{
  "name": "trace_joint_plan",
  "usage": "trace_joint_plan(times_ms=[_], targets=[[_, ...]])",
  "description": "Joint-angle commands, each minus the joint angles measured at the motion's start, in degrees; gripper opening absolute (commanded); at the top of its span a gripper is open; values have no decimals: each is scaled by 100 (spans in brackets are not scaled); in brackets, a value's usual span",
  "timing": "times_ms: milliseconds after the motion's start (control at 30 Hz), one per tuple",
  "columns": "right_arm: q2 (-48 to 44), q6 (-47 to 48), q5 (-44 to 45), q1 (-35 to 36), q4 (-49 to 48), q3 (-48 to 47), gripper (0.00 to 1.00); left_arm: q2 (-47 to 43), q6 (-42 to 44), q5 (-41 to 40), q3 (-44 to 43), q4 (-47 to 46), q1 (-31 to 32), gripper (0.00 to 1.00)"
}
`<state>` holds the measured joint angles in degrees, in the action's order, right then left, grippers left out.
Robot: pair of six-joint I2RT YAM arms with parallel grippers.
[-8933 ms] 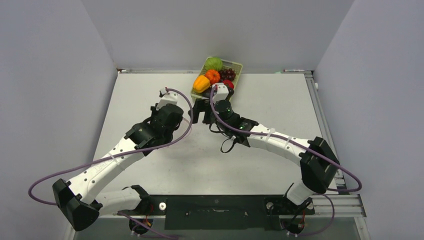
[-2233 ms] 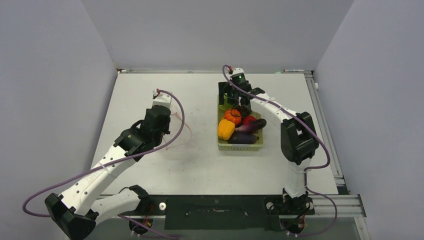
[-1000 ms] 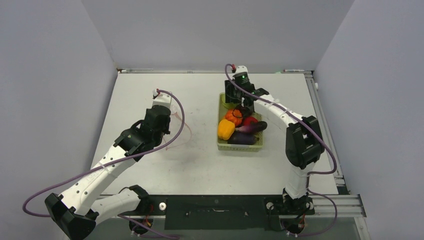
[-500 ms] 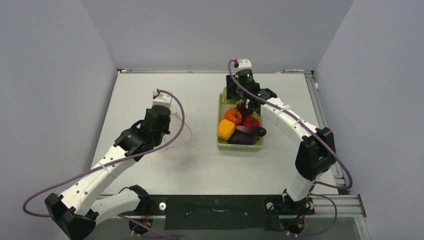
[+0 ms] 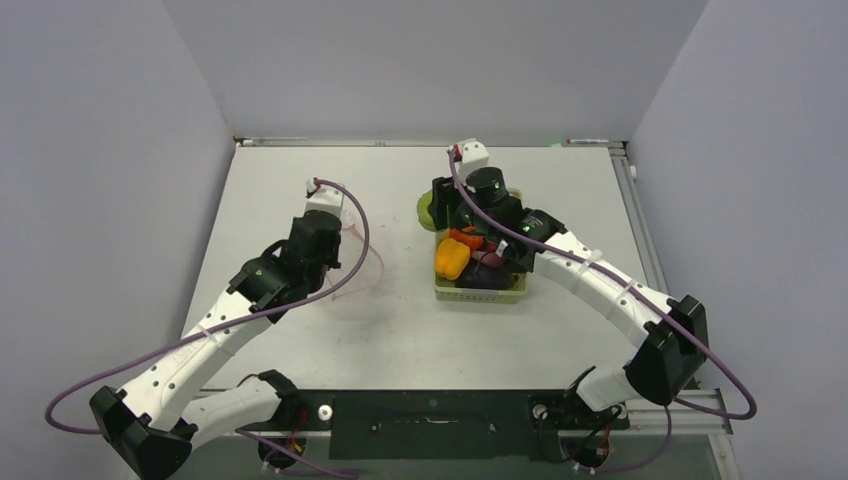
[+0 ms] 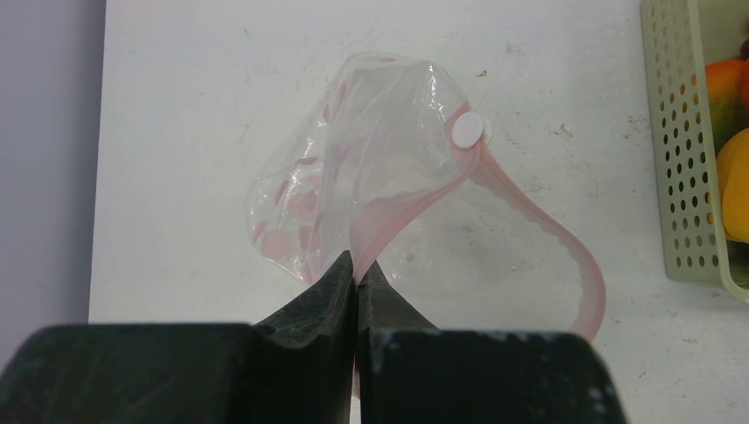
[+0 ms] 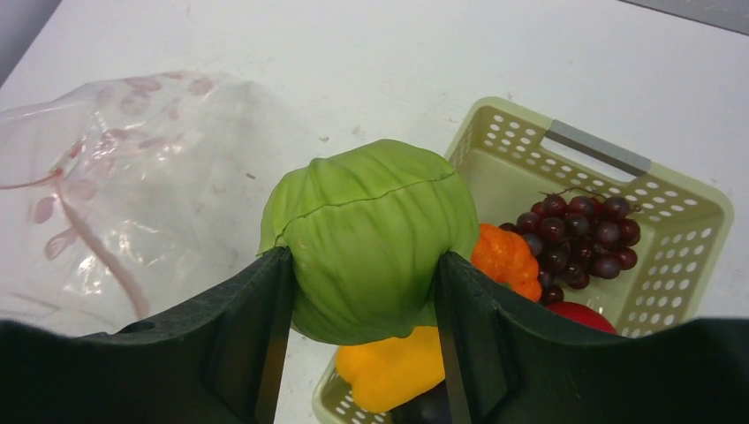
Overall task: Place the food in the zip-top bag and seal the zipper
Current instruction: Place the fake fruit in the zipper food storage bag.
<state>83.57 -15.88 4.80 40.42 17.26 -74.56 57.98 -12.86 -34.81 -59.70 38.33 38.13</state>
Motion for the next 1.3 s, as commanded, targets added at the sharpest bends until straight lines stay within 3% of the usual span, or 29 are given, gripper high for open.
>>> trace_joint_plan(times_ms=[0,700,1267], targets=[[-370,-269,-658,181,-605,190,47,-67,-12,96,-42,-235,-25,0],[-814,-782,-1685,1545,-2131,829,46,-105,-58,292,-93,-227,-33,0],[164,-812,-1153,1844,-2483,844,47,-228,-120,768,-230,-179,-95,0]])
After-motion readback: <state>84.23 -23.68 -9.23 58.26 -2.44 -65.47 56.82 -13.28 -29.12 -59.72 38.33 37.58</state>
